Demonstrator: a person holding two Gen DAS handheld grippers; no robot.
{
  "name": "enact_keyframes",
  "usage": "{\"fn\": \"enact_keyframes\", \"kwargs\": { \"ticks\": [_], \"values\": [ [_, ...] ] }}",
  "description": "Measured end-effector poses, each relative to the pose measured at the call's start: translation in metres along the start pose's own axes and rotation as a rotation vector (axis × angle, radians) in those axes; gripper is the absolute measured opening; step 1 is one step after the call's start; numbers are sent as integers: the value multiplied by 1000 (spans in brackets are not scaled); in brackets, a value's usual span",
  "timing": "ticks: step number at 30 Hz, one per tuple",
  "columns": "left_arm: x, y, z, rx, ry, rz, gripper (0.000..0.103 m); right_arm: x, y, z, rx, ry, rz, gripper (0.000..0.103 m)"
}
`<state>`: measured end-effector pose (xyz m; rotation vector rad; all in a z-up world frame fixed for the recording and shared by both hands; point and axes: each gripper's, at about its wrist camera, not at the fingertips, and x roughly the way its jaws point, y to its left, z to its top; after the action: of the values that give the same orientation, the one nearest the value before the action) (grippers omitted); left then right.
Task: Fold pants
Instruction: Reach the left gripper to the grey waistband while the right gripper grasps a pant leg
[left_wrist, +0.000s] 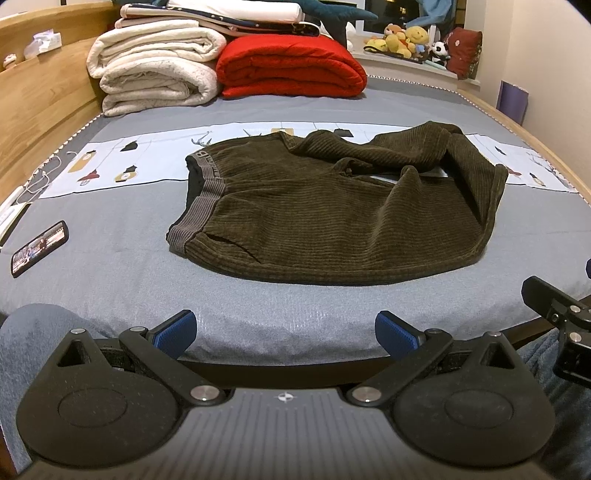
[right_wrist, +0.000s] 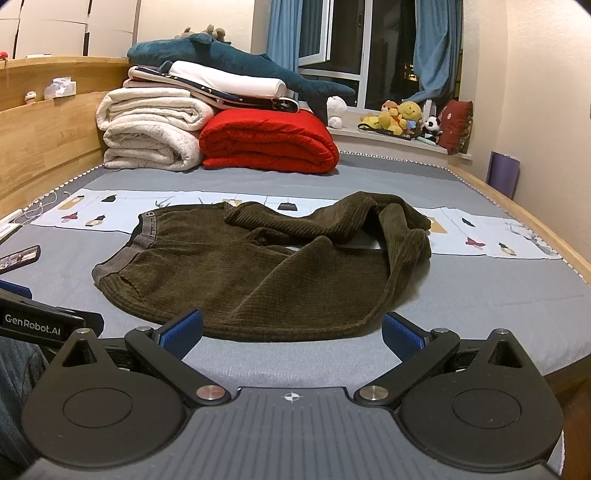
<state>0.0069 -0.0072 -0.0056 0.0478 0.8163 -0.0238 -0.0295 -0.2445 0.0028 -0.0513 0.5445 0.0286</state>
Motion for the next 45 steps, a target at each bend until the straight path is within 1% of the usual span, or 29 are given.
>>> {"fn": "enact_keyframes", "kwargs": {
  "ticks": [15,19,21,23,25,26,27,29,30,31,34,37,38,40,41,42,43,45],
  "values": [
    [1,0,-3,2,5,-2,103,1,-3,-4,-1,4,-1,102],
    [8,3,-1,4,21,-25,103,6,-4,-2,2,1,-5,102],
    [17,11,3,-13,37,-26,103,13,-13,0,24,-23,-10,102],
    [29,23,10,-41,44,4,103,27,-30,8,66,-39,-44,102],
    [42,37,20,-77,34,49,103,48,-59,18,160,-53,-72,102],
    [47,43,24,-94,22,65,103,61,-75,22,216,-47,-82,102],
    [54,51,28,-113,2,90,103,76,-92,26,284,-30,-86,102],
    [71,62,34,-137,-25,150,103,115,-138,31,472,28,-89,102],
    [83,70,39,-145,-22,171,103,134,-161,33,573,46,-89,102],
    [95,76,42,-150,-11,186,103,150,-177,35,642,62,-85,102],
    [132,97,56,-195,34,220,103,200,-233,43,882,98,-26,102],
    [169,119,68,-271,60,250,103,251,-287,31,1175,79,-36,102],
    [179,124,71,-290,59,261,103,267,-301,26,1245,83,-60,102],
    [199,129,75,-299,41,287,103,297,-320,22,1326,113,-132,102],
    [208,130,77,-299,52,307,103,312,-327,23,1326,120,-151,102],
    [216,130,80,-305,70,317,103,325,-332,25,1307,125,-155,102],
    [221,131,82,-311,76,308,103,338,-334,27,1288,133,-160,102],
    [230,130,83,-327,97,290,103,364,-337,29,1266,165,-133,102]
  ]
}}
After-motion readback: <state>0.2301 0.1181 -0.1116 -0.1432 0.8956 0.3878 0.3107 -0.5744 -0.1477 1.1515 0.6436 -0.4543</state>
